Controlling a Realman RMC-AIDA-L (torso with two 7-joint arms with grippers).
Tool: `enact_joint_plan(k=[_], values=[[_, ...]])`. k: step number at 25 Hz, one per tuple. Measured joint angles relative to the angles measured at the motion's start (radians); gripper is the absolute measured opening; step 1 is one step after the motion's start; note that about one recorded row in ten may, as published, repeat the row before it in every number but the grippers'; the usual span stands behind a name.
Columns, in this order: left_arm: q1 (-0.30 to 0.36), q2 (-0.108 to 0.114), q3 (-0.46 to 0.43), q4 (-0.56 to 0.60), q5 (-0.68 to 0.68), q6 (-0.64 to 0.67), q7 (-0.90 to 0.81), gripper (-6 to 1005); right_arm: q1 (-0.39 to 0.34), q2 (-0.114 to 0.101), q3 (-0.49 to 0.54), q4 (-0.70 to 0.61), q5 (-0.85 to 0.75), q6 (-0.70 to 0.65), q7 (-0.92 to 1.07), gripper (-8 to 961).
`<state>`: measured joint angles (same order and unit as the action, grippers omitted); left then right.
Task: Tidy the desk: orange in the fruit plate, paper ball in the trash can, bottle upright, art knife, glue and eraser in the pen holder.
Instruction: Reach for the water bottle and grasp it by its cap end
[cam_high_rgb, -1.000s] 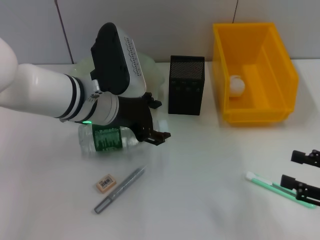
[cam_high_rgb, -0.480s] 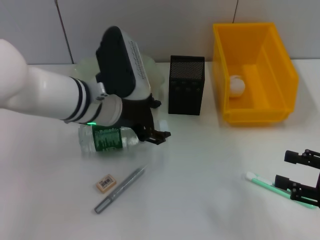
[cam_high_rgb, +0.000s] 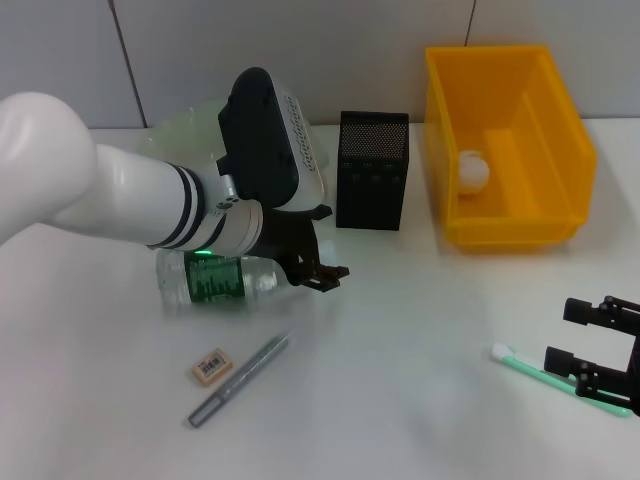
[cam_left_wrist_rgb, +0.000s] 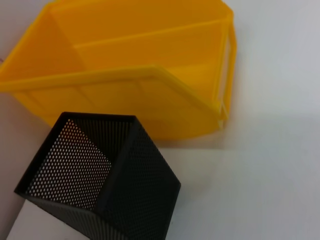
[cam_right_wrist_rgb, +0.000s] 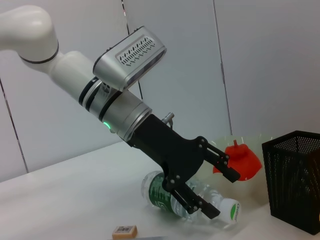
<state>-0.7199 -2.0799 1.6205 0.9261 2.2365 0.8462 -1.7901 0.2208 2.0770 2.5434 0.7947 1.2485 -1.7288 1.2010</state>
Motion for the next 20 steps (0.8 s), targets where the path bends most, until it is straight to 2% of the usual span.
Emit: enact_joint_plan(k=[5,8,20], values=[[-0.009,0.000,0.005,-0.021,0.000,-0.023,-0.011,810,0.004,0.000,0.000,-0.003,0.000,0.001,0.000,696],[-0.039,0.000,0.015,-0.085,0.000,-0.047,-0.012,810,0.009,0.000,0.000,-0.008,0.000,0.003,0.000,696],[-0.060,0.000,0.043,-0.145,0.000,-0.091,-0.012,810,0.014,0.000,0.000,-0.013,0.000,0.014,0.000,696]])
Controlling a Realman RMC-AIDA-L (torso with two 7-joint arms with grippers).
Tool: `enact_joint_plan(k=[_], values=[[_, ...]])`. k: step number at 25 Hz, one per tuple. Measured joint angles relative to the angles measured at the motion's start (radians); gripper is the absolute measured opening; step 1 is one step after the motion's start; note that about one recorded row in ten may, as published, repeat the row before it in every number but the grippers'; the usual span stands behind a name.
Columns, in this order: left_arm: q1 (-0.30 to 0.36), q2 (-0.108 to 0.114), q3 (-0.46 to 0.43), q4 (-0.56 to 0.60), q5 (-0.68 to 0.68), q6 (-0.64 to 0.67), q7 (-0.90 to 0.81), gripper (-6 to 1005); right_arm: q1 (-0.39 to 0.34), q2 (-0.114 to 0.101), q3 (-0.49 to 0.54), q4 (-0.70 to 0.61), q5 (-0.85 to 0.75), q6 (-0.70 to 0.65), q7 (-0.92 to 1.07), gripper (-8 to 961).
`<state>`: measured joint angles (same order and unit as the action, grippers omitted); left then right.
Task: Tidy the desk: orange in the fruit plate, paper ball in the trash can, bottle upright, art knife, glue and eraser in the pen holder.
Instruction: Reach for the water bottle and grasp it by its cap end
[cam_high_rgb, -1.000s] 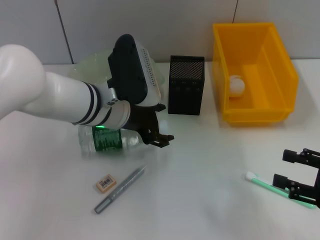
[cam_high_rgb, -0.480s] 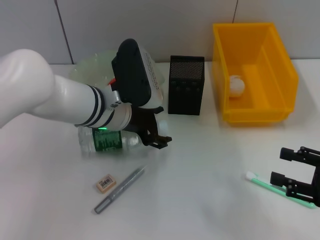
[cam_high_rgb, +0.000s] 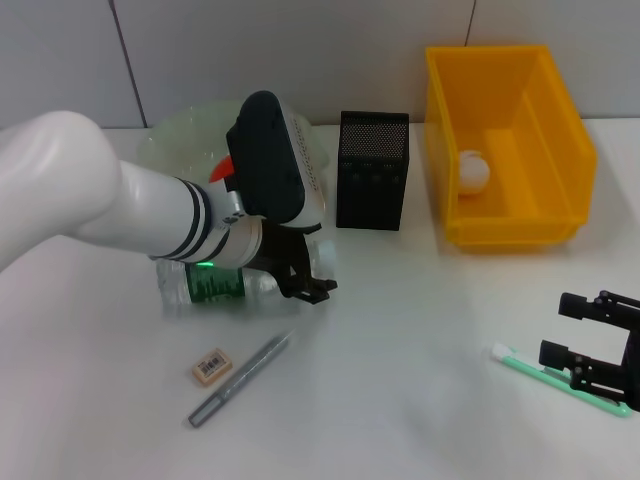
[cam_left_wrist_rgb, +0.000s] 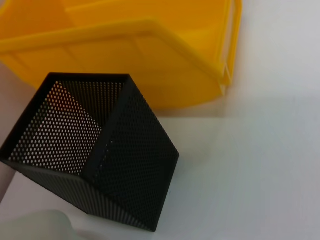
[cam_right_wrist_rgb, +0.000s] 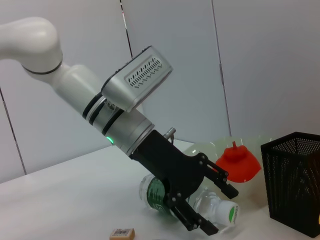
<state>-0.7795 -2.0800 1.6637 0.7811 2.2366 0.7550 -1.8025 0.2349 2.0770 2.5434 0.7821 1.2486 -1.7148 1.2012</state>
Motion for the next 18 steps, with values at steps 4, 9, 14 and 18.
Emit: enact_joint_plan(k=[4,9,14,18], values=[[-0.007,0.000,0.001,-0.013,0.000,-0.006,0.000,810,0.002,0.000,0.000,0.000,0.000,0.001,0.000,696],[-0.007,0.000,0.002,-0.018,0.000,-0.014,0.000,809,0.003,0.000,0.000,0.000,0.000,0.001,0.000,696],[-0.007,0.000,0.002,-0.025,0.000,-0.020,0.001,790,0.003,0.000,0.000,0.000,-0.001,0.001,0.000,696],[-0.008,0.000,0.007,-0.028,0.000,-0.021,0.003,716,0.003,0.000,0.001,0.000,-0.001,0.001,0.000,696]])
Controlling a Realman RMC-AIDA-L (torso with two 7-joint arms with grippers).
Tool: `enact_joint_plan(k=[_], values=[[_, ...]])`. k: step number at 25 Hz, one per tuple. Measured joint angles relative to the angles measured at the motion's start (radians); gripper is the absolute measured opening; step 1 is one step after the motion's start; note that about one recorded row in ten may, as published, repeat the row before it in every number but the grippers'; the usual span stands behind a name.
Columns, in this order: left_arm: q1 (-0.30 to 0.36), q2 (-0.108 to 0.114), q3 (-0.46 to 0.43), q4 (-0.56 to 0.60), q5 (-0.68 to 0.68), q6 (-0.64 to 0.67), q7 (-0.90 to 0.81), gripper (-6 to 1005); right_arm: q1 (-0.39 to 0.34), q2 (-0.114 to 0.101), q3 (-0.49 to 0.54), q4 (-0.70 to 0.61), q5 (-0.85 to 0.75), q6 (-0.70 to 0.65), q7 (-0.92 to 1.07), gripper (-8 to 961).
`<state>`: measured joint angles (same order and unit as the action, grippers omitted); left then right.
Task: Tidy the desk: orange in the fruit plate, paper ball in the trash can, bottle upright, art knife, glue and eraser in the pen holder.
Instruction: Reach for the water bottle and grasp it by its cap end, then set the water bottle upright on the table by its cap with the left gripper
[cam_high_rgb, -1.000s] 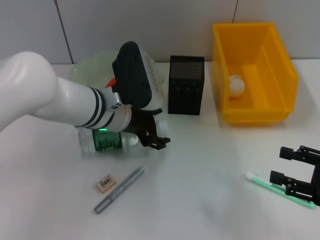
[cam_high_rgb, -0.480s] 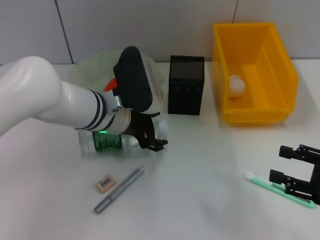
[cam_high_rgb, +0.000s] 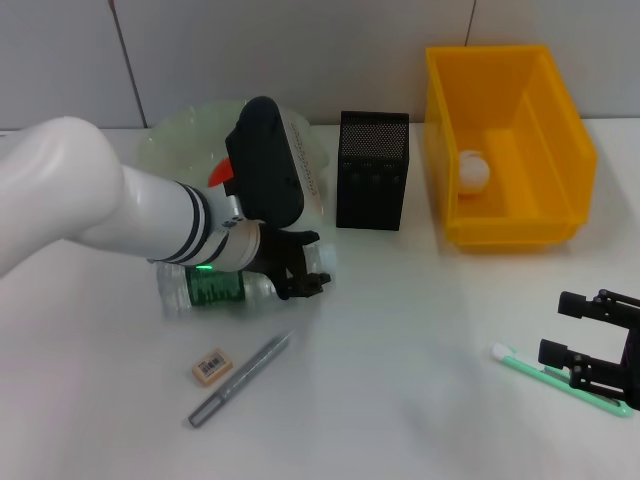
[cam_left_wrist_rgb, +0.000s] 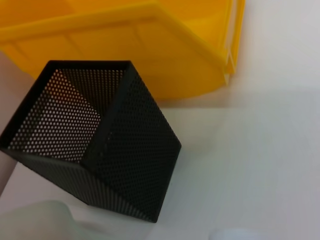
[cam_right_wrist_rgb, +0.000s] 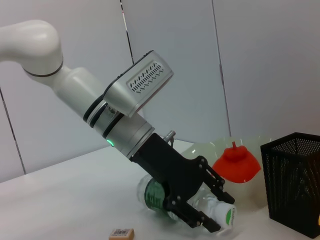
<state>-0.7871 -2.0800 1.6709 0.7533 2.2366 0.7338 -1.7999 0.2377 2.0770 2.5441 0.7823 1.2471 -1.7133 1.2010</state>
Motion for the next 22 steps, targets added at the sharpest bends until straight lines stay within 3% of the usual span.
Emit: enact_joint_plan(k=[6,11,14,22], values=[[0.002,0.000,0.029,0.002,0.000,-0.007,-0.001,540,0.000,0.000,0.001,0.000,0.000,0.000,0.000,696],[0.007,0.000,0.033,0.005,0.000,-0.011,-0.003,541,0.000,0.000,0.004,-0.002,0.000,0.000,0.000,695],[0.011,0.000,0.033,0.009,0.000,-0.012,-0.003,461,0.000,0.000,0.005,-0.005,0.000,0.000,0.000,695],[0.042,0.000,0.038,0.056,0.001,0.011,-0.005,455,0.000,0.000,0.005,-0.008,0.001,0.000,0.000,695]])
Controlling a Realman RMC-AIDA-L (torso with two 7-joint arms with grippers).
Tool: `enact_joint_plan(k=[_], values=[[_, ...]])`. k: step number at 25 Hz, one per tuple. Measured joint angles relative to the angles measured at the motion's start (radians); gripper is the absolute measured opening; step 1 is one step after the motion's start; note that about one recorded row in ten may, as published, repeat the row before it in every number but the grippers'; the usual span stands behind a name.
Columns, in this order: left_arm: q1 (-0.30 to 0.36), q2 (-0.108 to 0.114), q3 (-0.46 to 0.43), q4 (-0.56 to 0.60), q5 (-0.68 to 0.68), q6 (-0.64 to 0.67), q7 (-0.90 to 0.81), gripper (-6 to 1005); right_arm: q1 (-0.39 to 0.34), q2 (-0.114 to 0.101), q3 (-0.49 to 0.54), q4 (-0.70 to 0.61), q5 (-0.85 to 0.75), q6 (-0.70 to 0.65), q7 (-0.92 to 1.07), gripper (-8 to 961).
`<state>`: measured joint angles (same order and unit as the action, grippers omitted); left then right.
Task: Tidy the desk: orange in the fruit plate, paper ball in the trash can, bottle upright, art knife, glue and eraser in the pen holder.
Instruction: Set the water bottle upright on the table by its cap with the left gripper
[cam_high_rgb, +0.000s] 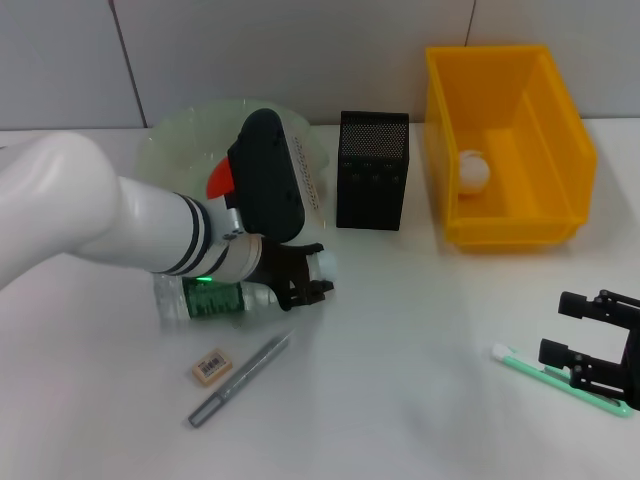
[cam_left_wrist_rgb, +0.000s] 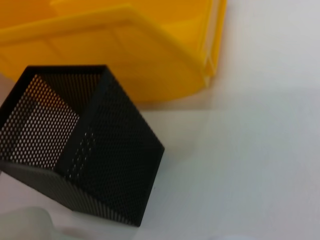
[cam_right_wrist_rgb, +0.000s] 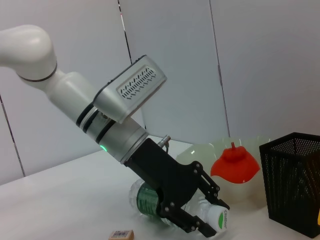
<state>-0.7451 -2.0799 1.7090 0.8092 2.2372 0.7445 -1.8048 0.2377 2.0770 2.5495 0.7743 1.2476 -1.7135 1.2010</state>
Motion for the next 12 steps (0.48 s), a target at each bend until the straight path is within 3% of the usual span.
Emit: enact_joint_plan(k=[3,6,12], values=[[0.000,0.000,0.000,0.000,0.000,0.000,0.000,453,0.000,0.000,0.000,-0.001,0.001,0.000,0.000,695],[0.086,0.005,0.009,0.157,0.067,0.046,-0.061,452,0.000,0.000,-0.003,-0.001,0.007,-0.001,0.000,695],[0.128,0.005,0.006,0.226,0.088,0.062,-0.103,451,0.006,0.000,-0.005,-0.001,0.009,-0.001,0.000,695]])
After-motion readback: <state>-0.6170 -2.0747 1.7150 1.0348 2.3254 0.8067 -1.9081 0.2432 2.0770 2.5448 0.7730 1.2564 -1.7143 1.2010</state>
